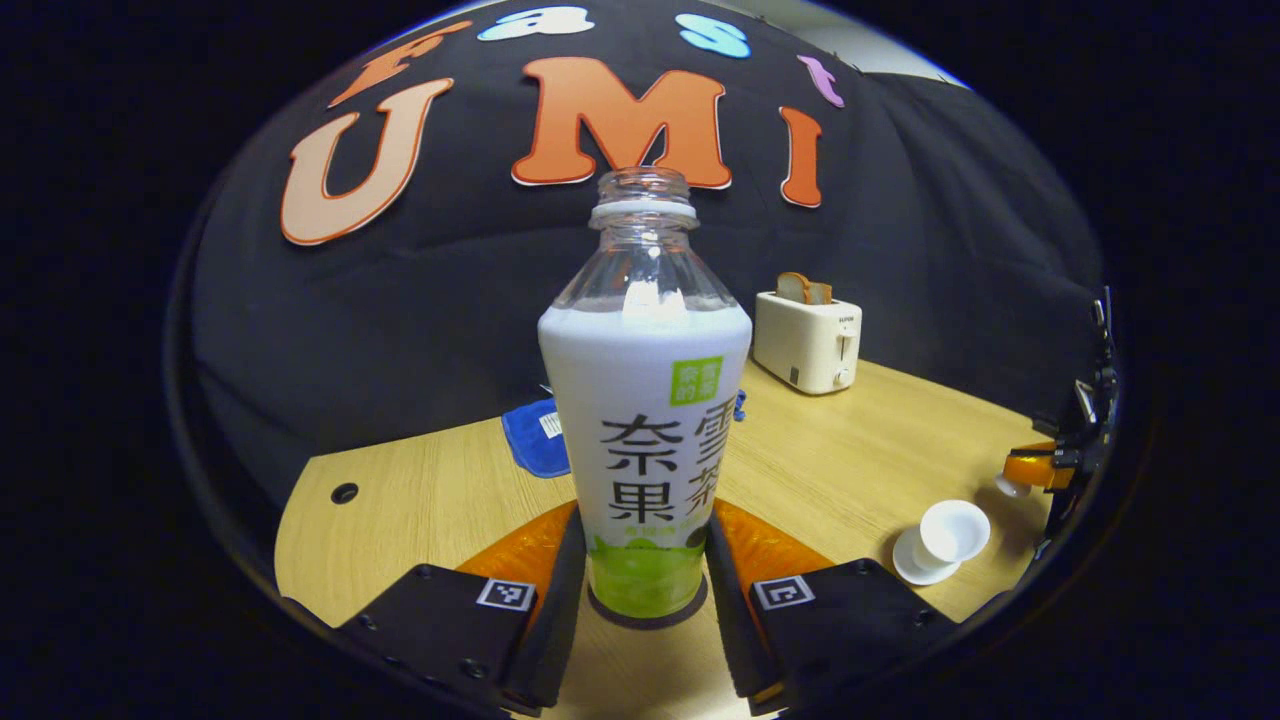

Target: Open the teacup lid with one hand, grasp the water bottle and pour water into the teacup with the other hand; after pouring, place the water bottle on the coaster and then close the teacup lid.

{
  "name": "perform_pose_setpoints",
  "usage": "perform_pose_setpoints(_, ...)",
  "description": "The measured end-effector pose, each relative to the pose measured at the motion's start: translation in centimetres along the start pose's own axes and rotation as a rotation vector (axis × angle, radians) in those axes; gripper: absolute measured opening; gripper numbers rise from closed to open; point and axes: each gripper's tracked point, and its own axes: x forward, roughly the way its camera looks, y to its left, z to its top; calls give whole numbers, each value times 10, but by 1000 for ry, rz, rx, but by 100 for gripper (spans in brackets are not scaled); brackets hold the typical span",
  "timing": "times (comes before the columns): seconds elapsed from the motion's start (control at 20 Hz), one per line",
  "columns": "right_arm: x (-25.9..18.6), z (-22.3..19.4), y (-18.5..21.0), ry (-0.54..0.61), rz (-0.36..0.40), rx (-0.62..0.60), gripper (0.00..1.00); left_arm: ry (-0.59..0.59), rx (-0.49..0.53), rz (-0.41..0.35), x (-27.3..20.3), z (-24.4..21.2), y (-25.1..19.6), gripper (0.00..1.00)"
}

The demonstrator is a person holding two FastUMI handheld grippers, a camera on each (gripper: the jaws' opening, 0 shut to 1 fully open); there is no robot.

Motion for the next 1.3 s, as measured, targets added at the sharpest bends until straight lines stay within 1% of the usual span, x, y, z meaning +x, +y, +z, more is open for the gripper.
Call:
perform_pose_setpoints(0.05,1,0,1,2,1,-2,19,-4,-25,-13,1,-2,-1,62)
perform_pose_setpoints(0.1,2,0,3,3,3,-6,19,4,-44,-18,1,-4,0,65)
perform_pose_setpoints(0.15,3,0,3,4,4,-8,19,13,-61,-15,6,-6,-1,63)
perform_pose_setpoints(0.2,3,0,4,6,5,-10,19,21,-75,-14,9,-7,-2,65)
perform_pose_setpoints(0.35,5,0,3,10,1,-12,19,45,-107,-7,14,-5,-7,65)
perform_pose_setpoints(0.4,6,0,2,12,-3,-13,19,53,-114,-5,12,-3,-9,63)
perform_pose_setpoints(0.5,10,0,0,16,-7,-13,19,64,-128,-1,8,-1,-11,65)
perform_pose_setpoints(0.55,10,-1,0,18,-9,-14,19,69,-132,0,7,0,-13,63)
perform_pose_setpoints(0.6,12,-1,0,20,-10,-15,19,73,-135,-4,3,2,-14,67)
perform_pose_setpoints(0.7,13,-2,1,25,-9,-17,19,92,-133,-2,0,0,-11,67)
perform_pose_setpoints(0.8,13,-3,1,28,-7,-17,19,103,-130,5,6,-3,-10,64)
perform_pose_setpoints(0.9,14,-5,1,32,-5,-17,19,107,-128,12,4,-4,-9,67)
perform_pose_setpoints(1.3,14,-5,1,35,-1,-10,19,108,-101,26,6,-6,-6,72)
